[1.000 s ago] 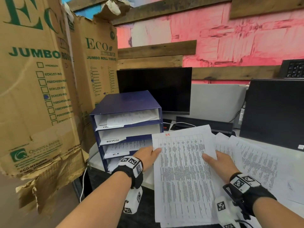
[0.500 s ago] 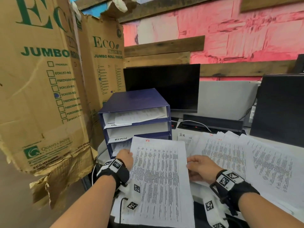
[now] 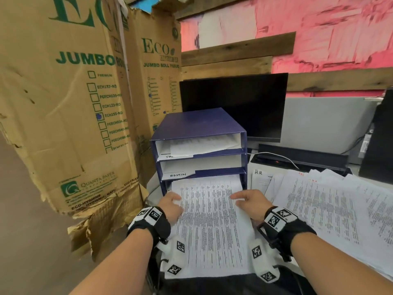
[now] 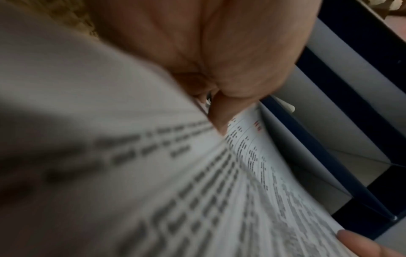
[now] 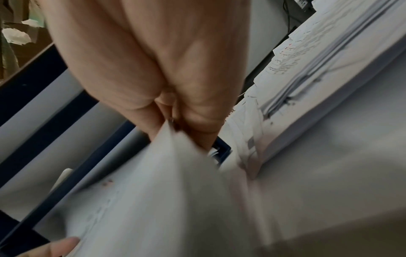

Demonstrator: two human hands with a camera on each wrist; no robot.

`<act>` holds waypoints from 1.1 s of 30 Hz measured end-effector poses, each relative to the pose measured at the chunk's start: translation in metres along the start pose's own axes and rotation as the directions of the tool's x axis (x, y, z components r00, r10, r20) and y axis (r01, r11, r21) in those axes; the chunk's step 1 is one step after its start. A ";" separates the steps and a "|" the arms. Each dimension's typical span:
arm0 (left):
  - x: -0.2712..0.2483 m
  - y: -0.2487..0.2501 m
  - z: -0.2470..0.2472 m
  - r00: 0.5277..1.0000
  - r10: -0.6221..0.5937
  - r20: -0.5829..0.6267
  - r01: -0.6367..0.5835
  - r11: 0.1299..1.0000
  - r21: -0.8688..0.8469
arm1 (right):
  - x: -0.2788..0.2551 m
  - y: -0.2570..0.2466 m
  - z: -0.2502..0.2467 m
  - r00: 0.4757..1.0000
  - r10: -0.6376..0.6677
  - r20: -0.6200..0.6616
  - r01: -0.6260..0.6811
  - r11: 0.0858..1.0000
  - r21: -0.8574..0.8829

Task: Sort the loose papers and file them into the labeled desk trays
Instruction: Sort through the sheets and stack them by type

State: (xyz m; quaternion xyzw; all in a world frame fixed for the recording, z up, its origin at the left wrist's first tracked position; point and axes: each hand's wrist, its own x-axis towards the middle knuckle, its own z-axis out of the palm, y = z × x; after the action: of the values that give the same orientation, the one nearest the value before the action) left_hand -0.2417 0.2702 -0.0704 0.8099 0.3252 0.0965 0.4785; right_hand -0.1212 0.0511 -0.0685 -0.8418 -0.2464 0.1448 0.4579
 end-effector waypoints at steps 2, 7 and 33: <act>0.006 -0.001 0.001 0.999 0.036 -0.018 -0.036 0.998 -0.048 | 0.004 0.006 0.001 1.000 -0.001 0.016 -0.001 0.997 0.076; 0.015 0.006 -0.001 0.993 0.060 -0.101 -0.072 0.990 -0.122 | -0.001 0.023 -0.008 0.967 0.038 0.254 -0.099 0.968 0.231; 0.012 0.023 0.016 0.975 0.210 -0.078 -0.160 0.895 0.417 | 0.014 -0.016 0.016 0.990 0.058 0.132 -0.088 0.969 0.232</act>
State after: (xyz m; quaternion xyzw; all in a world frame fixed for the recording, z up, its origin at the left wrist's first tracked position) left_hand -0.2151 0.2586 -0.0612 0.9117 0.2881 0.1206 0.2669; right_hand -0.1215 0.0772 -0.0635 -0.7789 -0.2240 0.2419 0.5334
